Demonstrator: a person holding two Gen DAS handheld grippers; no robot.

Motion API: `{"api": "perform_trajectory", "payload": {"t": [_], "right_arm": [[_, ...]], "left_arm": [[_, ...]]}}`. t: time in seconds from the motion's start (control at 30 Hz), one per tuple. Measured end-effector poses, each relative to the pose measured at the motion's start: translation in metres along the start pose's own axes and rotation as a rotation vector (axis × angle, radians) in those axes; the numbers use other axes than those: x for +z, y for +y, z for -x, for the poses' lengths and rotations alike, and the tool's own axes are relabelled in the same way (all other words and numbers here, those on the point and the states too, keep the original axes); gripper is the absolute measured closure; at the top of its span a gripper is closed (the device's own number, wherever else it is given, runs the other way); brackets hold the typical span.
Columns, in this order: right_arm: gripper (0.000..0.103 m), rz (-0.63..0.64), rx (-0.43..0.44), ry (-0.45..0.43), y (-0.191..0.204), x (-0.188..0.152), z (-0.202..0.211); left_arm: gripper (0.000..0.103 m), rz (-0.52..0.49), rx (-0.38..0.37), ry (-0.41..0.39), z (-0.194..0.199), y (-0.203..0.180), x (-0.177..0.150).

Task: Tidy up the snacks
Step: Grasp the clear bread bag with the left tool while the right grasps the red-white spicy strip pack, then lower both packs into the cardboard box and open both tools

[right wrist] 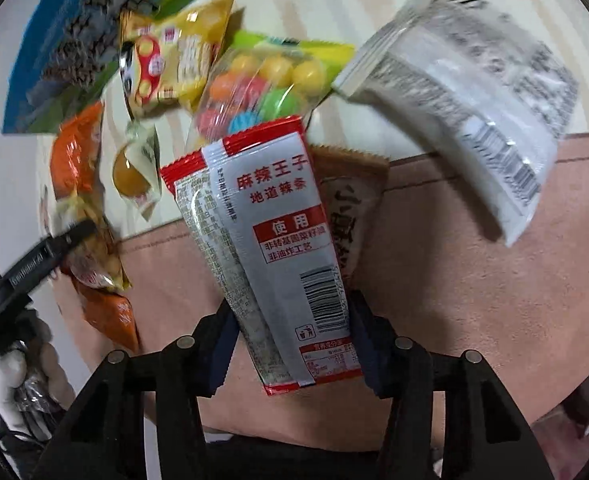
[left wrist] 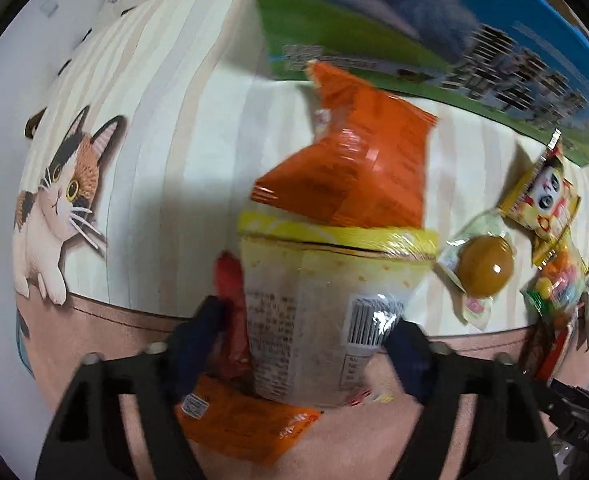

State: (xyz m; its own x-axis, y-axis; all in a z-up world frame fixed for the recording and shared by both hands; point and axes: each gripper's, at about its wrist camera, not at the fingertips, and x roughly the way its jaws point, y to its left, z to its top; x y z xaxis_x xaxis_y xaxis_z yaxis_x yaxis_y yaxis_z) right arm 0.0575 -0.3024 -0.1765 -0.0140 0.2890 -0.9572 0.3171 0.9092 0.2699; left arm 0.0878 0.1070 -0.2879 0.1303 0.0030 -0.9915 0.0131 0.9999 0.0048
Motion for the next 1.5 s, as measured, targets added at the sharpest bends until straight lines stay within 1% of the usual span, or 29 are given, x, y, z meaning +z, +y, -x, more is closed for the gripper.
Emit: {"api": "perform_trajectory", "payload": {"t": [0.03, 0.07, 0.13, 0.17, 0.2, 0.23, 0.27, 0.33, 0.4, 0.43, 0.47, 0.53, 0.63, 0.7, 0.73, 0.77, 0.8, 0.83, 0.9, 0.97, 1.1, 1.17, 1.23, 1.27, 1.3, 1.33, 1.43, 1.5], "right_arm": [[0.040, 0.020, -0.013, 0.001, 0.002, -0.003, -0.007], [0.039, 0.040, -0.032, -0.005, 0.006, -0.004, -0.007], [0.039, 0.069, -0.066, -0.023, 0.014, -0.006, -0.006], [0.046, 0.083, -0.083, -0.047, 0.017, -0.008, -0.004], [0.053, 0.089, -0.096, -0.061, 0.025, -0.012, -0.009], [0.054, 0.092, -0.103, -0.070, 0.031, -0.017, -0.012], [0.057, 0.091, -0.103, -0.072, 0.034, -0.023, -0.015], [0.060, 0.074, -0.088, -0.064, 0.031, -0.037, -0.012], [0.060, 0.055, -0.060, -0.044, 0.022, -0.043, -0.010], [0.060, 0.047, -0.053, -0.034, 0.013, -0.050, -0.018], [0.060, 0.038, -0.048, -0.017, 0.009, -0.052, -0.022], [0.058, 0.023, -0.034, 0.019, 0.005, -0.053, -0.031], [0.056, 0.026, -0.040, 0.030, 0.001, -0.054, -0.042], [0.057, 0.037, -0.055, 0.018, 0.005, -0.056, -0.043], [0.058, 0.044, -0.065, 0.006, 0.008, -0.063, -0.045], [0.062, 0.053, -0.075, -0.011, 0.016, -0.067, -0.045], [0.064, 0.059, -0.077, -0.029, 0.022, -0.076, -0.037], [0.065, 0.058, -0.074, -0.043, 0.024, -0.088, -0.026], [0.067, 0.056, -0.058, -0.071, 0.034, -0.099, -0.014], [0.067, 0.060, -0.037, -0.093, 0.039, -0.104, 0.000], [0.068, 0.071, 0.022, -0.134, 0.045, -0.105, 0.024], [0.068, 0.076, 0.058, -0.154, 0.045, -0.100, 0.039], [0.068, 0.086, 0.098, -0.185, 0.054, -0.095, 0.060], [0.068, 0.091, 0.114, -0.197, 0.055, -0.080, 0.065], [0.068, 0.098, 0.134, -0.215, 0.056, -0.073, 0.076], [0.068, 0.105, 0.150, -0.231, 0.051, -0.062, 0.085], [0.068, 0.134, 0.193, -0.291, 0.069, -0.043, 0.119], [0.068, 0.153, 0.203, -0.329, 0.080, -0.027, 0.139]], "left_arm": [[0.044, -0.007, -0.017, -0.005, 0.002, -0.002, -0.004], [0.048, -0.014, -0.032, -0.012, 0.005, -0.006, -0.010], [0.050, -0.026, -0.042, -0.011, 0.007, -0.013, -0.022], [0.050, -0.037, -0.052, -0.006, 0.008, -0.018, -0.032], [0.050, -0.045, -0.054, 0.000, 0.008, -0.022, -0.040], [0.051, -0.052, -0.059, 0.011, 0.007, -0.026, -0.050], [0.051, -0.058, -0.075, 0.027, 0.006, -0.028, -0.057], [0.052, -0.067, -0.112, 0.086, -0.001, -0.032, -0.072], [0.052, -0.086, -0.106, 0.099, -0.009, -0.035, -0.082], [0.051, -0.093, -0.096, 0.111, -0.016, -0.035, -0.084], [0.050, -0.093, -0.094, 0.139, -0.028, -0.033, -0.085], [0.048, -0.069, -0.112, 0.169, -0.044, -0.029, -0.086], [0.048, -0.081, -0.093, 0.165, -0.051, -0.028, -0.085], [0.050, -0.097, -0.078, 0.147, -0.050, -0.027, -0.086], [0.054, -0.100, -0.075, 0.142, -0.048, -0.027, -0.087], [0.058, -0.105, -0.085, 0.133, -0.043, -0.026, -0.088], [0.059, -0.108, -0.090, 0.127, -0.038, -0.037, -0.091], [0.060, -0.110, -0.096, 0.119, -0.033, -0.039, -0.093], [0.061, -0.113, -0.127, 0.113, -0.022, -0.038, -0.093], [0.061, -0.117, -0.149, 0.098, -0.009, -0.034, -0.092], [0.062, -0.130, -0.182, 0.039, 0.024, -0.025, -0.076], [0.062, -0.121, -0.212, 0.015, 0.042, -0.021, -0.070], [0.062, -0.105, -0.248, -0.015, 0.062, -0.012, -0.063], [0.062, -0.097, -0.269, -0.037, 0.078, -0.007, -0.055], [0.062, -0.091, -0.283, -0.055, 0.093, -0.020, -0.051], [0.062, -0.088, -0.294, -0.075, 0.105, -0.022, -0.052], [0.062, -0.081, -0.319, -0.144, 0.147, -0.031, -0.026], [0.062, -0.071, -0.329, -0.172, 0.163, -0.051, 0.002]]}}
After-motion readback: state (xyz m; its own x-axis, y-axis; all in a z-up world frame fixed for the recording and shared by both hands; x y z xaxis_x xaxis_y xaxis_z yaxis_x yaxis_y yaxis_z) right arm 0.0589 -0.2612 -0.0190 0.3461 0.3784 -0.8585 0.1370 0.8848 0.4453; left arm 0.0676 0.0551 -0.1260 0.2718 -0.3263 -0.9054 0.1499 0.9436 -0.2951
